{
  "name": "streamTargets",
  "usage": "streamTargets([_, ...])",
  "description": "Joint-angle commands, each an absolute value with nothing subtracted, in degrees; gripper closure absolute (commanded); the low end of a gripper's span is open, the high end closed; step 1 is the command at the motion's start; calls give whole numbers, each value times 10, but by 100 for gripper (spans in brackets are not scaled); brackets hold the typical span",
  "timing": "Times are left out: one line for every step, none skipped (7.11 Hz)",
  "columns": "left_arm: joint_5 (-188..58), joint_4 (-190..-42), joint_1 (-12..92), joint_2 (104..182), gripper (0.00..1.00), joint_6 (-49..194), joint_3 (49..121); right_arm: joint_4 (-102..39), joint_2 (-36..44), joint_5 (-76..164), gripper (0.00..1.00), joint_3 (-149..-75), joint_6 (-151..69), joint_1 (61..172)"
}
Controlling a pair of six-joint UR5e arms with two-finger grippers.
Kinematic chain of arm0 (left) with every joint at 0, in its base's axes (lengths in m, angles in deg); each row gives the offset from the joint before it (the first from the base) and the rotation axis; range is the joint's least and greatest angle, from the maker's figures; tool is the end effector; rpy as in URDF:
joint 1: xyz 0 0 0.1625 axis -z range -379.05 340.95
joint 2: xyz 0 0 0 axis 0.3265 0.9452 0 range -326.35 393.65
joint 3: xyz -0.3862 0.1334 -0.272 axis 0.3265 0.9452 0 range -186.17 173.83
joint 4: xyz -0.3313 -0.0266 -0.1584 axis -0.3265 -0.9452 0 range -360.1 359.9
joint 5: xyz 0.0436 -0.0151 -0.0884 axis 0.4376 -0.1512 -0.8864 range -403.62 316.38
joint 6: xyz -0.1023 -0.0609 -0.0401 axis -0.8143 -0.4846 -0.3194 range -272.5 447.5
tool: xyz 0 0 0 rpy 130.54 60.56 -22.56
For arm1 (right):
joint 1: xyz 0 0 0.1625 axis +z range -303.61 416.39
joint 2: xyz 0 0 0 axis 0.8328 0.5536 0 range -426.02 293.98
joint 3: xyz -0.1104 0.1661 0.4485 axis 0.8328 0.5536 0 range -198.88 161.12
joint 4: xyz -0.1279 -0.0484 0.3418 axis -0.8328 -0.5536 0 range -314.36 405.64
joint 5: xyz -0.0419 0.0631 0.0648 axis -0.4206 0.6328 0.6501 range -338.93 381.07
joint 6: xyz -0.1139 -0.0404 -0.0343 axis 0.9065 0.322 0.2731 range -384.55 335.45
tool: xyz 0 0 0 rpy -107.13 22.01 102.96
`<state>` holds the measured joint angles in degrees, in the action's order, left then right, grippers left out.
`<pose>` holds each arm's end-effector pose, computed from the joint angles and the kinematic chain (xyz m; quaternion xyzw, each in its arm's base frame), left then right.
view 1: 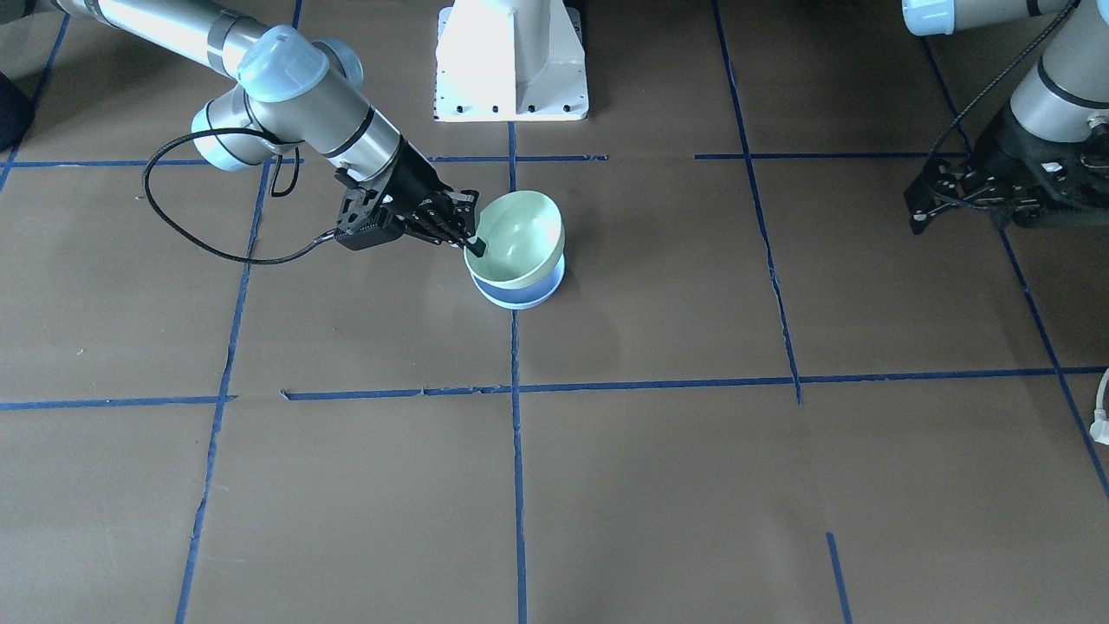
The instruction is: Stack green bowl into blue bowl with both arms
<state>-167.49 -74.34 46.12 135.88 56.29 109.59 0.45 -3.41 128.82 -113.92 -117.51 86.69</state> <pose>0.1551 -0.4860 0.4898 0.0286 0.3390 0.0038 0.9403 -0.5168 -0.4121 0.3435 0.0286 -0.6276 0.1287 0.7673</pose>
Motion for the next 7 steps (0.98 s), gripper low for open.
streamTargets([-1683, -744, 473, 1357, 0, 583, 1084, -23, -35, 1271, 97, -1142, -1175, 858])
streamTargets([-1683, -744, 474, 1357, 0, 583, 1084, -25, -37, 1270, 92, -1140, -1175, 854])
streamTargets([-1683, -744, 480, 1357, 0, 584, 1083, -40, -42, 1270, 28, -1138, -1175, 851])
streamTargets([-1684, -744, 484, 1356, 0, 584, 1083, -63, -50, 1253, 0, -1142, -1176, 851])
streamTargets([-1684, -744, 484, 1357, 0, 584, 1082, -64, -50, 1244, 0, -1141, -1176, 850])
streamTargets([-1684, -744, 484, 1356, 0, 584, 1082, -64, -49, 1241, 0, -1141, -1175, 851])
streamTargets([-1684, -744, 484, 1356, 0, 585, 1082, -65, -49, 1234, 0, -1142, -1172, 861])
